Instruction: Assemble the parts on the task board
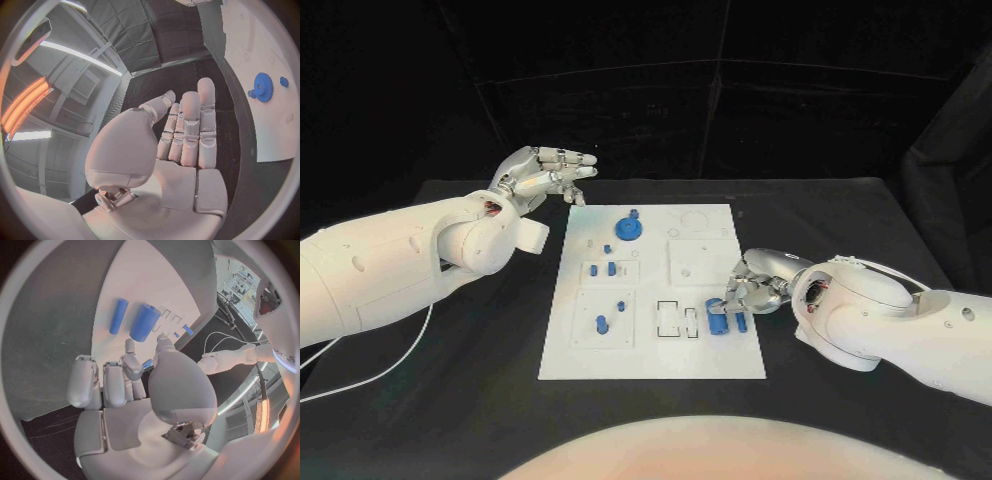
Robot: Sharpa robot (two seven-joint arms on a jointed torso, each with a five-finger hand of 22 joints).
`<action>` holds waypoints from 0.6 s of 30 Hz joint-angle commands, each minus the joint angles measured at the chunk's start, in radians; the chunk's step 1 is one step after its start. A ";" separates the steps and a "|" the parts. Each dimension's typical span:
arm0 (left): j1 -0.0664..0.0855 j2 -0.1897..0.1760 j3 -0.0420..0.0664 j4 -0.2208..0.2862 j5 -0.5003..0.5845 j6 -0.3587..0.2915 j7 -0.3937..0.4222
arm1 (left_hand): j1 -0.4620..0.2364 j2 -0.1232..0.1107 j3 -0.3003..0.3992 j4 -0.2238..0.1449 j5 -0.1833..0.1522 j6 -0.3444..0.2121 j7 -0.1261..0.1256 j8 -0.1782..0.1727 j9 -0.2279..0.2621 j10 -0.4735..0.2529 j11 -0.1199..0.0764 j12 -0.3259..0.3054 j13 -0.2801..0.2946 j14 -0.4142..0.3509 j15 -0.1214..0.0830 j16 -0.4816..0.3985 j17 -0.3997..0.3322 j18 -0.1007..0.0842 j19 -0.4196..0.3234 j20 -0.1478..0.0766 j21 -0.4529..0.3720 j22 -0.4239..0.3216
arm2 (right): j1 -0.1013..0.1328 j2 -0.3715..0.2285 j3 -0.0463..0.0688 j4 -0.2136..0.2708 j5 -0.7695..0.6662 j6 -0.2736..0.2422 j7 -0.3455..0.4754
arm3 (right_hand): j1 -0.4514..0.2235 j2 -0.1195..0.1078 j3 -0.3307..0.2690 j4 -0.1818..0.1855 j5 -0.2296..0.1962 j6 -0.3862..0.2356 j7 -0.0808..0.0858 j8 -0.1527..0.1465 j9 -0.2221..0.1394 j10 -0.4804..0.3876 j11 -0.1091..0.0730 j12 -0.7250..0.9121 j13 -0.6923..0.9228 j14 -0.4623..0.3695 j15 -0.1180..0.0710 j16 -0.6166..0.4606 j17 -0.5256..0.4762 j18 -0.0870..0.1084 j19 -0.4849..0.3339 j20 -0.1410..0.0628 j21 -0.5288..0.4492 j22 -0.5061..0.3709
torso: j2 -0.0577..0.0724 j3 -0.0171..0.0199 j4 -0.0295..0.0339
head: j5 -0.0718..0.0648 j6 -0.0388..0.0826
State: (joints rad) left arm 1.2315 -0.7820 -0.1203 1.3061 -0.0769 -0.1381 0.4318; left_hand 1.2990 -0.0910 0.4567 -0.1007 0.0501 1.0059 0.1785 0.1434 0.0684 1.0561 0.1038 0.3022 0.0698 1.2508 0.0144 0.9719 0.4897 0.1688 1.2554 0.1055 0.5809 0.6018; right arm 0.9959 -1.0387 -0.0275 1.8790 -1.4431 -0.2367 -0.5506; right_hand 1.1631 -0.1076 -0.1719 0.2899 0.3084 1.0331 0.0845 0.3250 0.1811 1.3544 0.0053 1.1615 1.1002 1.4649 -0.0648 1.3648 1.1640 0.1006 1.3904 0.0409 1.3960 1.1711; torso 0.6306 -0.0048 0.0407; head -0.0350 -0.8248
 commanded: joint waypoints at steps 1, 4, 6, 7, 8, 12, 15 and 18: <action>0.001 0.000 0.001 0.001 0.003 0.013 0.003 | -0.004 0.004 -0.002 -0.004 0.004 -0.004 0.002 0.004 -0.001 -0.007 0.002 0.007 -0.001 -0.009 -0.001 -0.002 -0.002 0.013 -0.006 0.003 -0.004 -0.001 | -0.003 0.009 0.000 -0.005 -0.027 0.038 -0.016 | -0.009 -0.001 -0.004 0.002 -0.003 -0.004 -0.004 0.005 0.002 0.001 -0.003 0.004 0.001 0.040 -0.003 0.004 0.000 -0.019 0.004 0.001 0.006 0.001 | 0.001 -0.0005 0.0023 | -0.001 -0.001; 0.001 0.000 0.001 0.001 0.003 0.013 0.003 | -0.004 0.004 -0.002 -0.004 0.004 -0.004 0.002 0.004 -0.001 -0.007 0.002 0.007 -0.001 -0.009 -0.001 -0.002 -0.002 0.013 -0.006 0.003 -0.004 -0.001 | -0.007 0.018 0.000 -0.013 -0.030 0.047 -0.017 | -0.010 -0.001 -0.004 0.002 -0.003 -0.004 -0.004 0.005 0.002 0.001 -0.003 0.004 0.001 0.040 -0.003 0.004 0.000 -0.019 0.004 0.001 0.006 0.001 | 0.000 -0.0006 0.0019 | 0.000 -0.003; 0.001 0.000 0.001 0.001 0.003 0.013 0.003 | -0.004 0.004 -0.002 -0.004 0.004 -0.004 0.002 0.004 -0.001 -0.007 0.002 0.007 -0.001 -0.009 -0.001 -0.002 -0.002 0.013 -0.006 0.003 -0.004 -0.001 | -0.012 0.025 0.000 -0.019 -0.036 0.056 -0.020 | -0.010 -0.002 -0.004 0.002 -0.003 -0.005 -0.004 0.006 0.003 0.000 -0.003 0.003 0.000 0.040 -0.003 0.004 0.000 -0.019 0.004 0.001 0.007 0.002 | 0.000 -0.0002 0.0008 | 0.001 -0.003; 0.001 -0.001 0.001 0.001 0.003 0.014 0.003 | -0.004 0.004 -0.002 -0.004 0.004 -0.004 0.002 0.004 -0.001 -0.007 0.002 0.007 -0.001 -0.009 -0.001 -0.002 -0.002 0.013 -0.006 0.003 -0.004 -0.001 | -0.013 0.028 0.000 -0.021 -0.037 0.059 -0.021 | -0.010 -0.002 -0.005 0.002 -0.003 -0.005 -0.004 0.006 0.003 0.000 -0.003 0.003 0.000 0.040 -0.003 0.004 0.000 -0.020 0.004 0.001 0.007 0.002 | 0.001 -0.0001 0.0006 | 0.002 -0.003; 0.001 -0.001 0.001 0.002 0.003 0.014 0.003 | -0.004 0.004 -0.002 -0.004 0.004 -0.004 0.002 0.004 -0.001 -0.007 0.002 0.007 -0.001 -0.009 -0.001 -0.002 -0.002 0.013 -0.006 0.003 -0.004 -0.001 | -0.016 0.033 -0.001 -0.026 -0.042 0.067 -0.023 | -0.010 -0.002 -0.005 0.002 -0.003 -0.005 -0.004 0.006 0.003 0.000 -0.003 0.003 0.000 0.040 -0.003 0.004 0.000 -0.020 0.004 0.001 0.007 0.002 | 0.001 -0.0003 0.0008 | 0.003 -0.004; 0.001 -0.002 0.001 0.002 0.003 0.014 0.002 | -0.004 0.004 -0.002 -0.004 0.004 -0.004 0.002 0.004 -0.001 -0.007 0.002 0.007 -0.001 -0.009 -0.001 -0.002 -0.002 0.013 -0.006 0.003 -0.004 -0.001 | -0.022 0.046 -0.001 -0.038 -0.054 0.084 -0.028 | -0.011 -0.001 -0.004 0.002 -0.003 -0.005 -0.004 0.006 0.003 -0.001 -0.003 0.002 -0.001 0.040 -0.003 0.004 0.000 -0.019 0.004 0.001 0.007 0.002 | 0.002 -0.0003 0.0001 | 0.004 -0.007; 0.001 -0.003 0.001 0.003 0.003 0.014 0.002 | -0.004 0.004 -0.002 -0.004 0.004 -0.004 0.002 0.004 -0.001 -0.007 0.002 0.007 -0.001 -0.009 -0.001 -0.002 -0.002 0.013 -0.006 0.003 -0.004 -0.001 | -0.026 0.057 -0.001 -0.047 -0.073 0.096 -0.031 | -0.011 0.000 -0.004 0.002 -0.003 -0.006 -0.004 0.007 0.004 -0.001 -0.003 0.001 -0.001 0.040 -0.003 0.003 0.000 -0.019 0.004 0.001 0.006 0.001 | 0.001 -0.0001 0.0009 | 0.005 -0.007; 0.001 -0.004 0.001 0.004 0.003 0.014 0.001 | -0.004 0.004 -0.002 -0.004 0.004 -0.004 0.002 0.004 -0.001 -0.007 0.002 0.007 -0.001 -0.009 -0.001 -0.002 -0.002 0.013 -0.006 0.003 -0.004 -0.001 | -0.030 0.068 -0.001 -0.055 -0.084 0.103 -0.032 | -0.011 0.002 -0.004 0.002 -0.003 -0.006 -0.004 0.008 0.005 -0.003 -0.003 -0.001 -0.002 0.040 -0.003 0.003 -0.001 -0.019 0.003 0.001 0.006 0.001 | 0.001 -0.0001 0.0009 | 0.006 -0.007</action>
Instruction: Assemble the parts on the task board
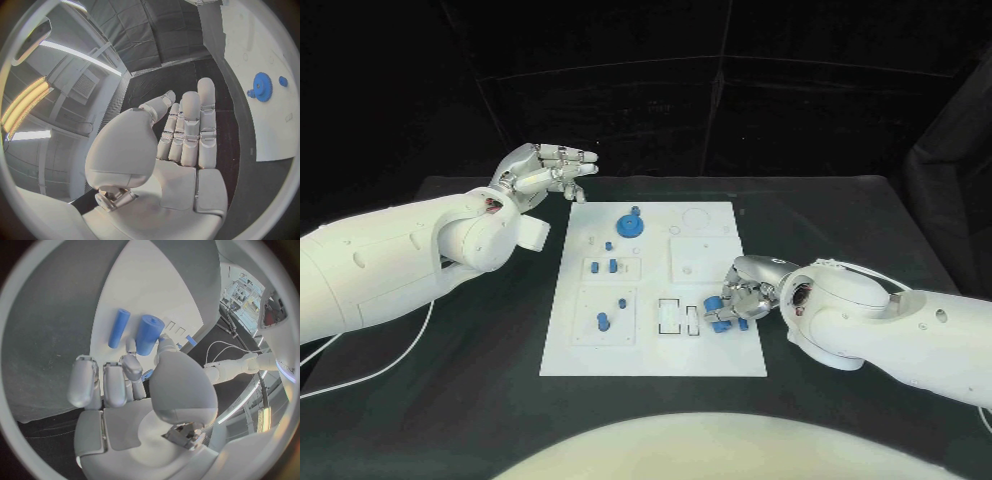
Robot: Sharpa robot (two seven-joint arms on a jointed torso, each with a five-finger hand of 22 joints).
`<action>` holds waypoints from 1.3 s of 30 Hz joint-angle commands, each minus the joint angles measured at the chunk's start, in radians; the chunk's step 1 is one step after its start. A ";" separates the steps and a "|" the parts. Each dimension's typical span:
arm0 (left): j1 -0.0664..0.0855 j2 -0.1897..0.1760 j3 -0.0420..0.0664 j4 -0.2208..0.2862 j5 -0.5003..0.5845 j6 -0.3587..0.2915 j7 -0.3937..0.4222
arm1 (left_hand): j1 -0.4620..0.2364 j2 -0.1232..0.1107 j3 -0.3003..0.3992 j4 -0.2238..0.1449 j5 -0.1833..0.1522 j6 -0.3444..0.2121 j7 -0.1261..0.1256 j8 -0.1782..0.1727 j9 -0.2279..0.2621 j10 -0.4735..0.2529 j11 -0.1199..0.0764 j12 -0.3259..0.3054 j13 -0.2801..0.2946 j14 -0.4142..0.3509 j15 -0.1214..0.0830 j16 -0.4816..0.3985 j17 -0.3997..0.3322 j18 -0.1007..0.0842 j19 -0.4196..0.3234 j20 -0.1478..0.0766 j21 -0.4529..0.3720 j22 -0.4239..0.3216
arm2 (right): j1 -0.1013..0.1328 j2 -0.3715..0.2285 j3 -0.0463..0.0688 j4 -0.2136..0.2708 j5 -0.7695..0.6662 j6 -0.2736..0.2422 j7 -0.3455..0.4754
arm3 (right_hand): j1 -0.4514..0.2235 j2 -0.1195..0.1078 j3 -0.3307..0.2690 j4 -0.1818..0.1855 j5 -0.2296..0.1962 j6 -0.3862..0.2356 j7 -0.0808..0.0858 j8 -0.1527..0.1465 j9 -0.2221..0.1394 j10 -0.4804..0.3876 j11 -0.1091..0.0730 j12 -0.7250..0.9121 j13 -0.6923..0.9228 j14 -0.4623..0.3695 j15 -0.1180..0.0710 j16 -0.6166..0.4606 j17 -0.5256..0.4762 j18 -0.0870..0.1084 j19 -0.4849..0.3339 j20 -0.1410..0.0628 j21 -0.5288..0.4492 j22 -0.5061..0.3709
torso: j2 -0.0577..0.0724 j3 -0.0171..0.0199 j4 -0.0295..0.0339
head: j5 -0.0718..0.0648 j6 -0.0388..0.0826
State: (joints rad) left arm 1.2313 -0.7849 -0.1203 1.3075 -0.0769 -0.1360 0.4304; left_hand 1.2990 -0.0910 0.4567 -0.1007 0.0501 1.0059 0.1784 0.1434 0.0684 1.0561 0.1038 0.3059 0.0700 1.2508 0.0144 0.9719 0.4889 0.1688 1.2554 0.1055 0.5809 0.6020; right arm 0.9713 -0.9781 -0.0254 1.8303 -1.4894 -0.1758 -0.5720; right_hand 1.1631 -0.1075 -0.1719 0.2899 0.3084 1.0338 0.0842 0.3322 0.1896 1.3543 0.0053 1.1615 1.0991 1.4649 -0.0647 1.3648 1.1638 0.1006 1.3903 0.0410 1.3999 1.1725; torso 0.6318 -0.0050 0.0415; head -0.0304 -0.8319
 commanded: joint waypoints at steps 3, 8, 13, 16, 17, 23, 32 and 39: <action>0.002 -0.002 0.001 0.003 0.003 0.013 0.002 | -0.004 0.004 -0.002 -0.004 0.004 -0.004 0.002 0.004 -0.001 -0.007 0.002 0.003 -0.001 -0.009 -0.001 -0.002 -0.001 0.013 -0.006 0.003 -0.004 -0.001 | -0.011 0.019 -0.003 -0.012 -0.044 0.045 -0.014 | -0.010 0.006 -0.002 0.001 -0.003 -0.008 -0.003 0.003 -0.002 -0.004 -0.003 -0.002 -0.002 0.039 -0.003 0.002 -0.002 -0.019 0.003 0.001 0.002 -0.001 | 0.001 -0.0003 0.0011 | 0.005 0.001; 0.002 -0.004 0.001 0.005 0.003 0.015 0.000 | -0.004 0.004 -0.002 -0.004 0.004 -0.004 0.002 0.004 -0.001 -0.007 0.002 0.003 -0.001 -0.009 -0.001 -0.002 -0.001 0.013 -0.006 0.003 -0.004 -0.001 | -0.017 0.026 -0.003 -0.015 -0.053 0.029 -0.024 | 0.002 0.031 0.004 -0.003 0.010 -0.010 -0.005 0.015 0.010 -0.005 -0.004 -0.005 0.003 0.039 -0.003 0.002 0.001 -0.019 0.002 0.000 0.003 0.001 | -0.001 0.0001 -0.0008 | 0.009 -0.001; 0.002 -0.005 0.001 0.005 0.003 0.016 -0.001 | -0.005 0.004 -0.003 -0.004 0.004 -0.004 0.003 0.005 -0.001 -0.007 0.002 0.004 -0.001 -0.010 0.000 -0.002 -0.002 0.013 -0.006 0.003 -0.006 -0.002 | -0.020 0.014 -0.003 0.006 -0.050 -0.056 -0.045 | 0.036 0.097 0.022 -0.008 0.076 -0.007 -0.010 0.035 0.031 -0.003 -0.009 -0.007 0.013 0.039 -0.007 0.003 0.005 -0.019 0.001 -0.002 0.005 0.002 | 0.000 0.0021 -0.0025 | 0.011 -0.003; 0.002 -0.005 0.001 0.004 0.003 0.016 -0.002 | -0.005 0.004 -0.003 -0.004 0.004 -0.004 0.003 0.005 -0.001 -0.007 0.002 0.004 -0.001 -0.010 0.000 -0.002 -0.002 0.013 -0.006 0.003 -0.006 -0.002 | -0.020 0.000 -0.003 0.028 -0.020 -0.105 -0.040 | 0.048 0.106 0.022 -0.011 0.104 -0.005 -0.013 0.042 0.041 -0.002 -0.011 -0.010 0.015 0.040 -0.009 0.004 0.007 -0.019 0.002 -0.004 0.005 0.003 | -0.001 0.0031 -0.0018 | 0.011 -0.005; 0.002 -0.006 0.001 0.004 0.003 0.016 -0.002 | -0.005 0.004 -0.003 -0.004 0.004 -0.004 0.003 0.005 -0.001 -0.007 0.002 0.004 -0.001 -0.010 0.000 -0.002 -0.002 0.013 -0.006 0.003 -0.006 -0.002 | -0.020 -0.006 -0.002 0.038 -0.005 -0.126 -0.032 | 0.052 0.109 0.022 -0.013 0.110 -0.004 -0.013 0.044 0.043 -0.002 -0.012 -0.011 0.015 0.040 -0.010 0.004 0.008 -0.019 0.002 -0.005 0.005 0.003 | -0.002 0.0012 -0.0009 | 0.009 -0.005; 0.002 -0.003 0.001 0.001 0.003 0.018 -0.003 | -0.005 0.004 -0.003 -0.004 0.004 -0.004 0.003 0.005 -0.001 -0.007 0.002 0.004 -0.001 -0.010 0.000 -0.002 -0.002 0.013 -0.006 0.003 -0.006 -0.002 | -0.020 -0.022 -0.002 0.085 0.039 -0.246 0.058 | 0.085 0.122 0.030 -0.029 0.136 0.009 -0.021 0.057 0.061 -0.002 -0.018 -0.020 0.012 0.040 -0.015 0.003 0.009 -0.018 0.000 -0.009 0.004 0.000 | -0.003 -0.0019 0.0019 | 0.005 -0.002; 0.002 -0.001 0.001 0.001 0.003 0.024 -0.007 | -0.005 0.005 -0.003 -0.004 0.004 -0.004 0.002 0.005 -0.001 -0.008 0.002 0.004 -0.001 -0.010 0.000 -0.002 -0.002 0.013 -0.006 0.004 -0.006 -0.002 | -0.019 0.013 -0.002 0.090 0.088 -0.250 0.072 | 0.079 0.116 0.019 -0.026 0.127 0.008 -0.021 0.058 0.068 -0.002 -0.018 -0.025 0.011 0.039 -0.015 0.002 0.010 -0.018 0.000 -0.010 0.004 0.000 | -0.001 0.0000 0.0008 | 0.011 -0.003; 0.002 0.000 0.001 0.002 0.003 0.026 -0.008 | -0.005 0.005 -0.003 -0.004 0.004 -0.004 0.002 0.005 -0.001 -0.008 0.002 0.004 -0.001 -0.010 0.000 -0.002 -0.002 0.013 -0.006 0.004 -0.006 -0.002 | -0.019 0.067 -0.002 0.065 0.127 -0.159 0.031 | 0.057 0.115 -0.007 -0.010 0.080 0.003 -0.020 0.056 0.087 -0.005 -0.018 -0.042 0.003 0.038 -0.015 -0.004 0.002 -0.018 -0.003 -0.011 0.001 -0.006 | 0.000 -0.0002 0.0004 | 0.016 -0.005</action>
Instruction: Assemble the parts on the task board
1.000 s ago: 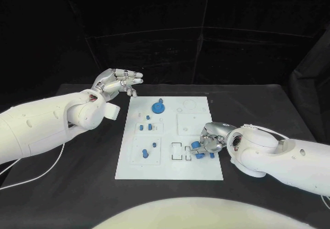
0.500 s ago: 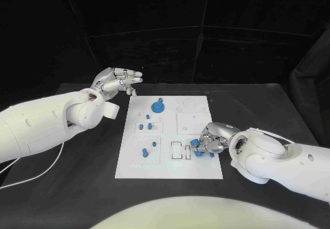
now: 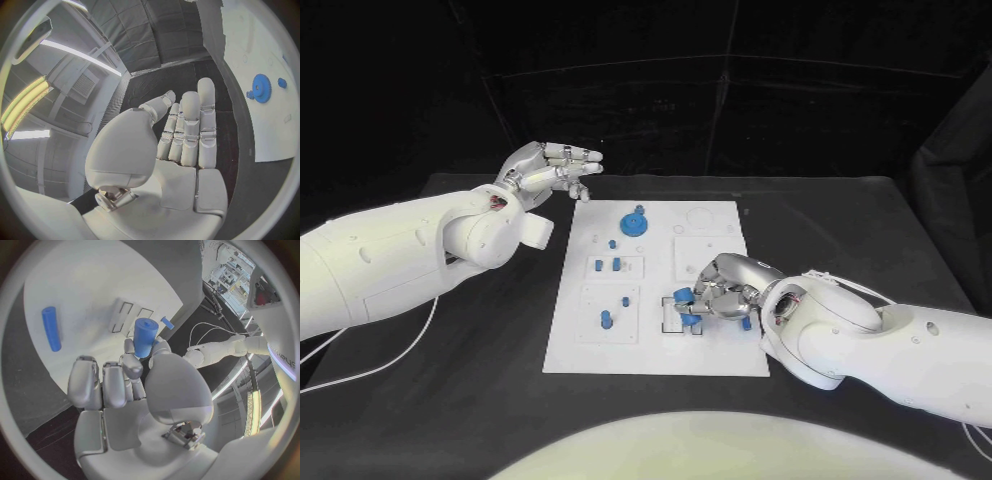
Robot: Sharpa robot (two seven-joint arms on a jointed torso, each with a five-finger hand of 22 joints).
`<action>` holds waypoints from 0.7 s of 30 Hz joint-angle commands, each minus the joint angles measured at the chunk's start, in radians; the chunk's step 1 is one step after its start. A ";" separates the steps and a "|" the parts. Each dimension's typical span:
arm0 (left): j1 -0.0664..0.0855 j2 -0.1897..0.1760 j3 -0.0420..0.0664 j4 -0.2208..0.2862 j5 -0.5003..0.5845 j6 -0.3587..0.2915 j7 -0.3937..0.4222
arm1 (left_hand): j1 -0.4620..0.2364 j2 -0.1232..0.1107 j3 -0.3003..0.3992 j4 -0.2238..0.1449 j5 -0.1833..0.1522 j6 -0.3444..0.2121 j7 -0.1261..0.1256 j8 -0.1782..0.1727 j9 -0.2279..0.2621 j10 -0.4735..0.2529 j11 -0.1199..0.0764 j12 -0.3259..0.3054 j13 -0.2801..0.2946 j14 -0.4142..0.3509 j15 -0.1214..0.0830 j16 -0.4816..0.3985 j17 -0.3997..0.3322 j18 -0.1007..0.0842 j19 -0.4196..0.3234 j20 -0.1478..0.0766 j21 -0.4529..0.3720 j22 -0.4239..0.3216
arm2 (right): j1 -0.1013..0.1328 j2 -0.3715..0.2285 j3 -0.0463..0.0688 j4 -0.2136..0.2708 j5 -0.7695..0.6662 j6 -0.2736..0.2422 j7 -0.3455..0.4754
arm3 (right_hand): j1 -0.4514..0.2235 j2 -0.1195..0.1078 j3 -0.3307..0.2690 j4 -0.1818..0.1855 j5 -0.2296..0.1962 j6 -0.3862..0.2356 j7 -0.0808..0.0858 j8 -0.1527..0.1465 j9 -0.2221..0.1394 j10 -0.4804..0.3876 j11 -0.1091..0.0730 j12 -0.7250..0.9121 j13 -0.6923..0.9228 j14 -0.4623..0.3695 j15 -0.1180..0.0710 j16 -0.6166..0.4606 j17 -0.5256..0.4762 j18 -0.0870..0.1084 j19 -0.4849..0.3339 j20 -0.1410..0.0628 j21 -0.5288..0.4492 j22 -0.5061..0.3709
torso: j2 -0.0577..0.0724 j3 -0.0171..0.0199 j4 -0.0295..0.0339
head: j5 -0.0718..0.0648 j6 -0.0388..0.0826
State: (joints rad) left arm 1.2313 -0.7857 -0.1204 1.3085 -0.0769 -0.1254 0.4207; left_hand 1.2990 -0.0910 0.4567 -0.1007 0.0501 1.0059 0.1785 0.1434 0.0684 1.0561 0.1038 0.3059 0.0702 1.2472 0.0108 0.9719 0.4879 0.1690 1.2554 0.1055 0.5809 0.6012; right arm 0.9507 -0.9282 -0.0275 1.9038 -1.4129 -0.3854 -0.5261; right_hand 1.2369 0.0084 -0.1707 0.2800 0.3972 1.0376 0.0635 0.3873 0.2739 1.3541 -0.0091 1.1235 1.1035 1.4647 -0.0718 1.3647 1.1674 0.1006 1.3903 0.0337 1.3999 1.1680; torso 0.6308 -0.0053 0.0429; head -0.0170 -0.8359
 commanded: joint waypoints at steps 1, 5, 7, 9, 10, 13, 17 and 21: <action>0.002 0.001 0.001 0.001 0.003 0.015 0.002 | -0.005 0.005 -0.003 -0.004 0.004 -0.004 0.002 0.005 -0.001 -0.008 0.002 0.004 -0.001 -0.007 0.003 -0.002 -0.001 0.013 -0.006 0.004 -0.006 -0.001 | 0.002 0.020 0.001 -0.009 0.052 0.053 -0.017 | -0.018 -0.001 -0.008 0.001 -0.009 -0.001 0.000 0.001 0.003 -0.005 -0.003 -0.004 -0.001 0.038 -0.008 -0.004 -0.002 -0.018 -0.003 -0.003 0.001 -0.001 | 0.002 -0.0001 -0.0008 | 0.003 -0.001; 0.002 0.001 0.001 0.002 0.003 0.016 0.001 | -0.005 0.005 -0.003 -0.004 0.004 -0.004 0.002 0.005 -0.001 -0.008 0.002 0.004 -0.001 -0.007 0.003 -0.002 -0.001 0.013 -0.006 0.004 -0.006 -0.001 | 0.002 0.040 0.001 -0.021 0.055 0.075 -0.042 | -0.032 0.001 -0.020 0.006 -0.016 0.001 -0.001 0.003 0.012 -0.004 -0.004 -0.007 0.000 0.038 -0.008 -0.005 -0.001 -0.018 -0.002 -0.003 0.001 -0.001 | 0.001 0.0004 -0.0007 | 0.004 -0.001; 0.002 0.001 0.001 0.002 0.003 0.016 0.001 | -0.005 0.005 -0.003 -0.004 0.004 -0.004 0.002 0.005 -0.001 -0.008 0.002 0.004 -0.001 -0.007 0.003 -0.002 -0.001 0.013 -0.006 0.004 -0.006 -0.001 | 0.002 0.046 0.001 -0.026 0.056 0.086 -0.051 | -0.043 0.003 -0.028 0.008 -0.021 0.001 -0.001 0.003 0.017 -0.004 -0.004 -0.009 0.000 0.038 -0.008 -0.006 -0.003 -0.017 -0.003 -0.004 0.000 -0.003 | 0.000 0.0001 -0.0012 | 0.005 -0.003; 0.002 0.001 0.001 0.002 0.003 0.016 0.001 | -0.005 0.005 -0.003 -0.004 0.004 -0.004 0.002 0.005 -0.001 -0.008 0.002 0.004 -0.001 -0.007 0.003 -0.002 -0.001 0.013 -0.006 0.004 -0.006 -0.001 | 0.002 0.052 0.001 -0.030 0.055 0.094 -0.060 | -0.054 0.005 -0.036 0.009 -0.027 -0.001 -0.001 0.002 0.022 -0.008 -0.004 -0.018 -0.007 0.036 -0.008 -0.011 -0.009 -0.016 -0.007 -0.004 -0.003 -0.010 | 0.001 -0.0002 -0.0012 | 0.003 -0.003; 0.002 0.001 0.001 0.002 0.003 0.016 0.001 | -0.005 0.005 -0.003 -0.004 0.004 -0.004 0.002 0.005 -0.001 -0.008 0.002 0.004 -0.001 -0.007 0.003 -0.002 -0.001 0.013 -0.006 0.004 -0.006 -0.001 | 0.002 0.054 0.001 -0.032 0.053 0.096 -0.064 | -0.057 0.006 -0.038 0.009 -0.029 -0.001 -0.001 0.002 0.024 -0.008 -0.004 -0.021 -0.008 0.036 -0.008 -0.012 -0.011 -0.016 -0.007 -0.004 -0.004 -0.011 | 0.001 0.0000 -0.0015 | 0.002 -0.002; 0.002 0.001 0.001 0.002 0.003 0.017 0.001 | -0.005 0.005 -0.003 -0.004 0.004 -0.004 0.002 0.005 -0.001 -0.008 0.002 0.004 -0.001 -0.007 0.003 -0.002 -0.001 0.013 -0.006 0.004 -0.006 -0.001 | 0.002 0.061 0.001 -0.038 0.038 0.090 -0.076 | -0.067 0.008 -0.047 0.009 -0.036 -0.003 -0.001 0.002 0.030 -0.010 -0.004 -0.026 -0.010 0.035 -0.008 -0.015 -0.014 -0.015 -0.009 -0.004 -0.005 -0.014 | 0.001 0.0010 -0.0025 | 0.002 -0.002; 0.002 0.002 0.001 0.002 0.003 0.017 0.001 | -0.005 0.005 -0.003 -0.004 0.004 -0.004 0.002 0.005 -0.001 -0.008 0.002 0.004 -0.001 -0.007 0.003 -0.002 -0.001 0.013 -0.006 0.004 -0.006 -0.001 | 0.002 0.066 0.001 -0.045 0.012 0.072 -0.088 | -0.099 -0.020 -0.085 0.010 -0.187 -0.006 -0.002 0.002 0.048 -0.014 -0.004 -0.042 -0.016 0.034 -0.008 -0.022 -0.021 -0.014 -0.013 -0.004 -0.011 -0.023 | 0.000 0.0016 -0.0023 | -0.003 -0.002; 0.002 0.001 0.001 0.002 0.003 0.016 0.001 | -0.005 0.005 -0.003 -0.004 0.004 -0.004 0.002 0.005 -0.001 -0.008 0.002 0.004 -0.001 -0.007 0.003 -0.002 -0.001 0.013 -0.006 0.004 -0.006 -0.001 | 0.002 0.071 0.001 -0.050 -0.011 0.053 -0.093 | -0.184 -0.143 -0.047 0.018 -0.342 -0.020 0.002 -0.002 0.071 -0.045 0.000 -0.111 -0.071 0.030 -0.005 -0.040 -0.042 -0.010 -0.023 -0.001 -0.024 -0.045 | 0.001 0.0019 -0.0013 | -0.007 0.000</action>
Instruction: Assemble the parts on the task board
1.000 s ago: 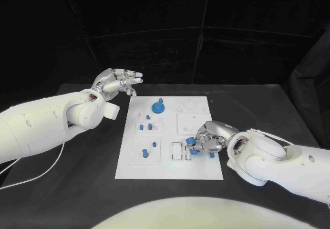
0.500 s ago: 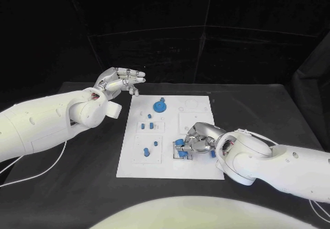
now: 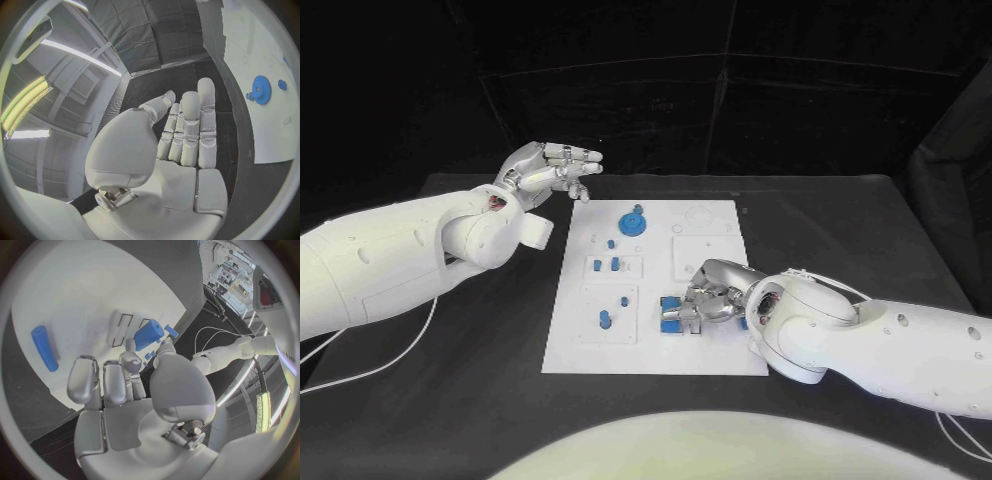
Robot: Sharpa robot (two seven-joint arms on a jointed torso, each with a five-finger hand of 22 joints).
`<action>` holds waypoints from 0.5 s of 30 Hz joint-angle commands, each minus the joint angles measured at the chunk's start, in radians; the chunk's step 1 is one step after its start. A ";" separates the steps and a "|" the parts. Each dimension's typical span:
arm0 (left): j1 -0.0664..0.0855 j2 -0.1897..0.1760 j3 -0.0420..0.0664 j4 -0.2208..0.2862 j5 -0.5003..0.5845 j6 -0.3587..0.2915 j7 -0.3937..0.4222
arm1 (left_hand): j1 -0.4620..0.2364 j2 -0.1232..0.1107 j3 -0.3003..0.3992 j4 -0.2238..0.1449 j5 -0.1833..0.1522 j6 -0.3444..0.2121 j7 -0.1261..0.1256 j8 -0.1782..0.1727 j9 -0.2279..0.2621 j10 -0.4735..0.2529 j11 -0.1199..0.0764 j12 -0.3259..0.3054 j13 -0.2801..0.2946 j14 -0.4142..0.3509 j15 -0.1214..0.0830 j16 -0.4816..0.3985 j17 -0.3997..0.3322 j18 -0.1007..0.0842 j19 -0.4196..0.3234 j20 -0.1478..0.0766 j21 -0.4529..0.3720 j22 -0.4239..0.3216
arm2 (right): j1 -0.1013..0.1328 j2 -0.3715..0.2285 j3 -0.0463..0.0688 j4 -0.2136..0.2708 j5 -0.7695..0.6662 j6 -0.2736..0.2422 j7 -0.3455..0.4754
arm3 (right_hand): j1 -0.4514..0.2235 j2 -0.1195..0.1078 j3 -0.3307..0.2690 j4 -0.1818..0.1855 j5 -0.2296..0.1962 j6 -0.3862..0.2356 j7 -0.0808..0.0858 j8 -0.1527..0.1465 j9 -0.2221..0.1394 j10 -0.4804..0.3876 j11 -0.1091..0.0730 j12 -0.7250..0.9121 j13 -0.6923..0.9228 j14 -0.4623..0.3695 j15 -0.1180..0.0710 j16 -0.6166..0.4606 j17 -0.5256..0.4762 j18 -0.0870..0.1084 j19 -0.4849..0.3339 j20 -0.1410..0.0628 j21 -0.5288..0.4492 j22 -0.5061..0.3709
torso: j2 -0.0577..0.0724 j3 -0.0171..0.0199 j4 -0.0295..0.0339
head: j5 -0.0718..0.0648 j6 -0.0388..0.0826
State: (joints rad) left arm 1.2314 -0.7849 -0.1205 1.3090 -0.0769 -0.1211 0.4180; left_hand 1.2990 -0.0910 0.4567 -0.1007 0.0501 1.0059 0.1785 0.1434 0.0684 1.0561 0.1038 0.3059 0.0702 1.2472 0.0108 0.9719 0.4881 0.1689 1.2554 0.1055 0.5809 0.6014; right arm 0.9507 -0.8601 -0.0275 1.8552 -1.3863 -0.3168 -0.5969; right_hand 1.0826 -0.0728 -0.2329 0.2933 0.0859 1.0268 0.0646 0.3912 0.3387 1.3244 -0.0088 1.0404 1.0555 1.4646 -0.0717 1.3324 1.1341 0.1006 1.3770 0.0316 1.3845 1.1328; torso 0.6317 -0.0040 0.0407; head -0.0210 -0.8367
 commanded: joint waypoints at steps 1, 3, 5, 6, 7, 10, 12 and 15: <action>0.002 0.000 0.001 0.001 0.003 0.012 0.004 | -0.005 0.005 -0.003 -0.004 0.004 -0.004 0.002 0.005 -0.001 -0.008 0.002 0.004 -0.001 -0.007 0.003 -0.002 -0.001 0.013 -0.006 0.004 -0.006 -0.001 | 0.002 0.004 0.001 -0.002 -0.041 -0.019 -0.022 | -0.046 -0.084 0.024 0.006 -0.033 -0.012 0.002 -0.006 0.010 -0.020 0.000 -0.039 -0.032 0.029 -0.005 -0.010 -0.012 -0.009 -0.012 0.001 -0.011 -0.014 | 0.000 0.0007 0.0007 | -0.003 0.001; 0.002 0.000 0.001 0.001 0.003 0.011 0.004 | -0.005 0.005 -0.003 -0.004 0.004 -0.004 0.002 0.005 -0.001 -0.008 0.002 0.004 -0.001 -0.007 0.003 -0.002 -0.001 0.013 -0.006 0.004 -0.006 -0.001 | 0.002 0.006 0.001 -0.002 -0.044 -0.022 -0.021 | -0.064 -0.107 0.031 0.004 -0.034 -0.018 0.003 -0.007 0.015 -0.029 0.001 -0.059 -0.048 0.027 -0.004 -0.017 -0.020 -0.007 -0.016 0.001 -0.016 -0.023 | 0.000 0.0008 0.0004 | -0.003 0.001; 0.002 0.000 0.001 0.001 0.003 0.011 0.004 | -0.005 0.005 -0.003 -0.004 0.004 -0.004 0.002 0.005 -0.001 -0.008 0.002 0.004 -0.001 -0.007 0.003 -0.002 -0.001 0.013 -0.006 0.004 -0.006 -0.001 | 0.002 0.006 0.001 -0.003 -0.048 -0.024 -0.019 | -0.068 -0.116 0.031 0.005 -0.035 -0.021 0.004 -0.007 0.017 -0.036 0.002 -0.072 -0.059 0.026 -0.004 -0.021 -0.025 -0.006 -0.018 0.002 -0.019 -0.028 | 0.000 0.0003 0.0002 | -0.004 0.001; 0.002 0.000 0.001 0.001 0.003 0.011 0.003 | -0.005 0.005 -0.003 -0.004 0.004 -0.004 0.002 0.005 -0.001 -0.008 0.002 0.004 -0.001 -0.007 0.003 -0.002 -0.001 0.013 -0.006 0.004 -0.006 -0.001 | 0.002 0.006 0.001 -0.003 -0.050 -0.024 -0.018 | -0.069 -0.118 0.031 0.005 -0.035 -0.023 0.004 -0.008 0.018 -0.038 0.002 -0.077 -0.063 0.026 -0.004 -0.022 -0.026 -0.006 -0.019 0.002 -0.020 -0.030 | 0.000 0.0003 0.0000 | -0.003 0.000; 0.002 -0.001 0.001 0.001 0.003 0.011 0.003 | -0.005 0.005 -0.003 -0.004 0.004 -0.004 0.002 0.005 -0.001 -0.008 0.002 0.004 -0.001 -0.007 0.003 -0.002 -0.001 0.013 -0.006 0.004 -0.006 -0.001 | 0.002 0.005 0.001 -0.002 -0.051 -0.022 -0.016 | -0.069 -0.118 0.031 0.005 -0.035 -0.023 0.005 -0.008 0.018 -0.039 0.002 -0.078 -0.064 0.026 -0.004 -0.022 -0.026 -0.006 -0.019 0.002 -0.020 -0.030 | 0.000 0.0003 -0.0002 | -0.003 0.000; 0.002 -0.001 0.001 0.001 0.003 0.011 0.003 | -0.005 0.005 -0.003 -0.004 0.004 -0.004 0.002 0.005 -0.001 -0.008 0.002 0.004 -0.001 -0.007 0.003 -0.002 -0.001 0.013 -0.006 0.004 -0.006 -0.001 | 0.002 0.003 0.001 0.000 -0.052 -0.010 -0.005 | -0.061 -0.115 0.036 0.004 -0.034 -0.027 0.006 -0.008 0.021 -0.042 0.003 -0.083 -0.068 0.025 -0.003 -0.024 -0.028 -0.006 -0.020 0.002 -0.022 -0.032 | 0.000 0.0008 -0.0005 | -0.003 -0.001; 0.002 -0.001 0.001 0.001 0.003 0.011 0.003 | -0.005 0.005 -0.003 -0.004 0.004 -0.004 0.002 0.005 -0.001 -0.008 0.002 0.004 -0.001 -0.007 0.003 -0.002 -0.001 0.013 -0.006 0.004 -0.006 -0.001 | 0.002 0.001 0.001 0.002 -0.053 0.003 0.008 | -0.021 -0.090 0.057 0.001 -0.027 -0.030 0.006 -0.006 0.028 -0.042 0.005 -0.085 -0.068 0.026 -0.002 -0.025 -0.027 -0.006 -0.020 0.004 -0.023 -0.032 | 0.000 0.0011 -0.0002 | -0.003 -0.001; 0.002 -0.001 0.001 0.001 0.003 0.011 0.003 | -0.005 0.005 -0.003 -0.004 0.004 -0.004 0.002 0.005 -0.001 -0.008 0.002 0.004 -0.001 -0.007 0.003 -0.002 -0.001 0.013 -0.006 0.004 -0.006 -0.001 | 0.002 0.000 0.001 0.004 -0.058 0.033 0.021 | 0.078 -0.050 0.089 -0.026 -0.007 -0.028 0.004 0.004 0.042 -0.037 0.003 -0.081 -0.064 0.028 -0.002 -0.025 -0.023 -0.006 -0.018 0.005 -0.023 -0.030 | 0.000 0.0014 -0.0006 | -0.003 -0.002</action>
State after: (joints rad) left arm 1.2314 -0.7859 -0.1205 1.3089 -0.0769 -0.1205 0.4174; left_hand 1.2990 -0.0910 0.4567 -0.1007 0.0501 1.0059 0.1785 0.1434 0.0684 1.0561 0.1038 0.3059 0.0702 1.2472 0.0109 0.9719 0.4881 0.1689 1.2554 0.1055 0.5809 0.6014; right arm 0.9508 -0.8604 -0.0273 1.8558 -1.4261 -0.3166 -0.6022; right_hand 1.1436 -0.1305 -0.1494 0.2737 0.0744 1.0031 0.0723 0.3914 0.3785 1.2895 -0.0054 0.9603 0.9899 1.4647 -0.0717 1.3125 1.1087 0.1007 1.3596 0.0355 1.3649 1.1017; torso 0.6317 -0.0029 0.0407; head -0.0244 -0.8382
